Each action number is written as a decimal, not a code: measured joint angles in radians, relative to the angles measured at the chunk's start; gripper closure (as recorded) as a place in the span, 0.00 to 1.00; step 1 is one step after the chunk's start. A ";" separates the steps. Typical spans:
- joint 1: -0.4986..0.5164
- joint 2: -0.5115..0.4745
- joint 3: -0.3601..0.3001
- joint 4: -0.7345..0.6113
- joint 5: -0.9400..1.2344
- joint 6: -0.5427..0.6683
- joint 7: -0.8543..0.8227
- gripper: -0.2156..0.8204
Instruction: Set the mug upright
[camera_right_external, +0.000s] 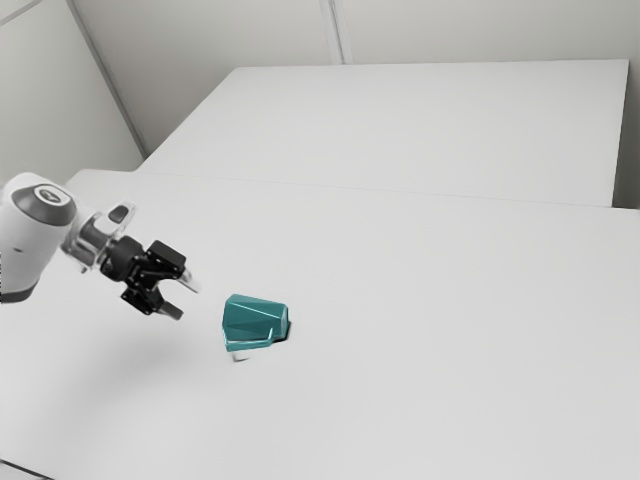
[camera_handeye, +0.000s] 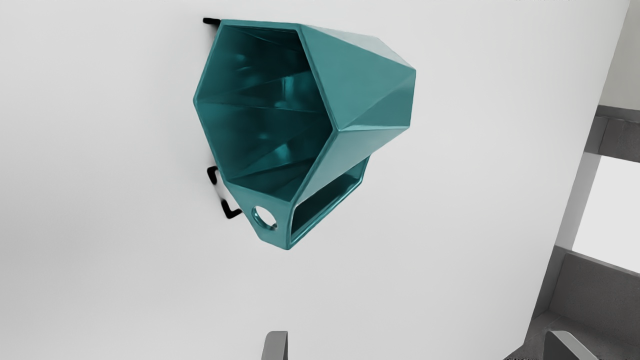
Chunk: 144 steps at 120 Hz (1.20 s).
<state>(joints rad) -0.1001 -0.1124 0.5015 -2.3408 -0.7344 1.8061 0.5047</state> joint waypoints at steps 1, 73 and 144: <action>0.000 0.003 0.000 0.000 -0.006 -0.001 0.005 0.26; 0.000 0.191 0.005 0.051 -0.273 -0.033 0.304 0.28; 0.014 0.308 0.015 0.076 -0.395 -0.088 0.476 0.28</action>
<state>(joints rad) -0.0865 0.1955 0.5170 -2.2645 -1.1294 1.7181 0.9804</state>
